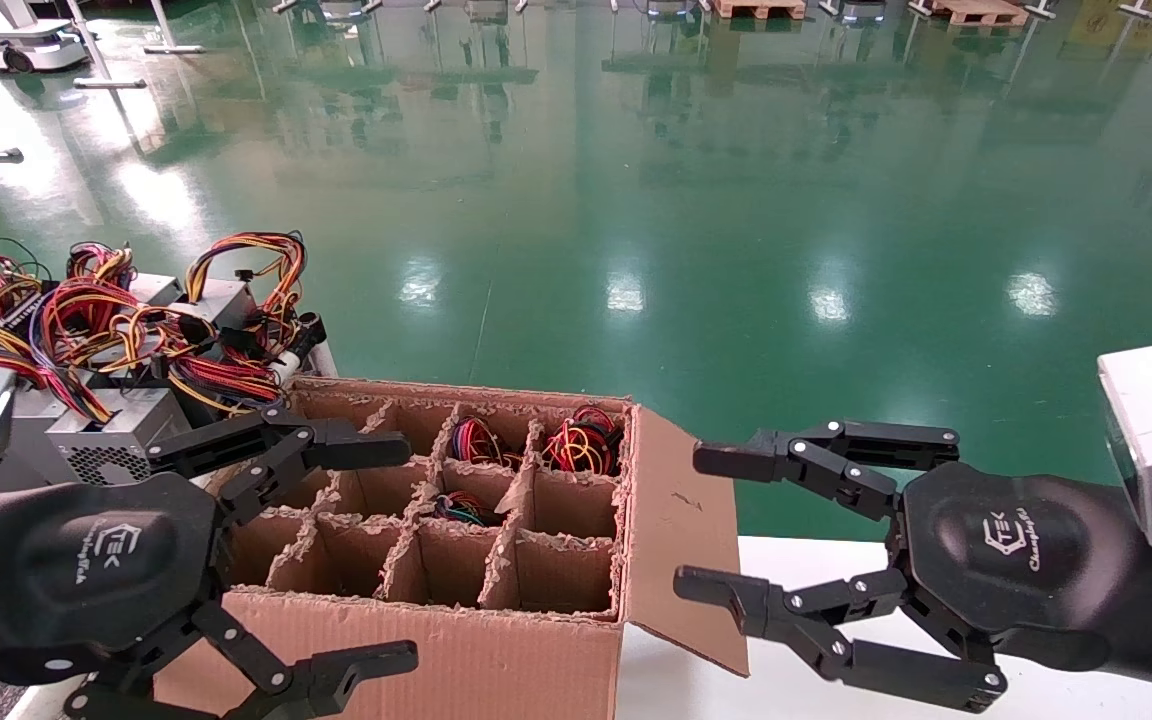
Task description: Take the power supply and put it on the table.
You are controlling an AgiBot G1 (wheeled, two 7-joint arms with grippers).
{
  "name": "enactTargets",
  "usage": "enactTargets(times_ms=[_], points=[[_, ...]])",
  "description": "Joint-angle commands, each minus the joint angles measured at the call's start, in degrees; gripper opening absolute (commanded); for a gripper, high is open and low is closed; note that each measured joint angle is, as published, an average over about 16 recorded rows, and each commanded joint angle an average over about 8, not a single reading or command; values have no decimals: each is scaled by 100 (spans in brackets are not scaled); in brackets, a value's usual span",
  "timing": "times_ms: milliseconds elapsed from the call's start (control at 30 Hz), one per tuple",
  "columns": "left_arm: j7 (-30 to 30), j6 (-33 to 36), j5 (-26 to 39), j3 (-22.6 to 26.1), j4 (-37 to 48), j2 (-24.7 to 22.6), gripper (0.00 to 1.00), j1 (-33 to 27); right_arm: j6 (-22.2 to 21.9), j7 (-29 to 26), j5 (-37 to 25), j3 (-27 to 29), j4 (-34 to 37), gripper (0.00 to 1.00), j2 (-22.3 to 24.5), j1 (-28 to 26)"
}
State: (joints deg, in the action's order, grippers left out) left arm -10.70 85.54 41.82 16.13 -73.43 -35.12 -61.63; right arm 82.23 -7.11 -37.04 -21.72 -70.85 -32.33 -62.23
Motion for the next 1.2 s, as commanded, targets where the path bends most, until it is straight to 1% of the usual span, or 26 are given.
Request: enactTargets(times_ms=[33,267,500,700,933,1033,1067,1200], points=[[1,-2,-1,2,2,-1,100,-1,0,0,0,0,0,0,0,0],[21,-37,28,-4,13,-4,100,-2,0,0,0,0,0,0,0,0],[219,-427,347,44,234,-221,100,-82,0,0,0,0,0,0,0,0],[431,-482,740,270,749,-643,100,-402,0,0,0,0,0,0,0,0],[342,-536,1432,761,1733,-1322,100,-1109,0,0,0,0,0,0,0,0],[402,-624,1754,955,2219,-1646,100,-1420,0,0,0,0,0,0,0,0],[451,-659,1855,1011,2389,-1752,100,-1515,0,0,0,0,0,3,0,0],[771,-778,2207,1202,3148,-2183,100,-1848,0,0,0,0,0,53,0,0]])
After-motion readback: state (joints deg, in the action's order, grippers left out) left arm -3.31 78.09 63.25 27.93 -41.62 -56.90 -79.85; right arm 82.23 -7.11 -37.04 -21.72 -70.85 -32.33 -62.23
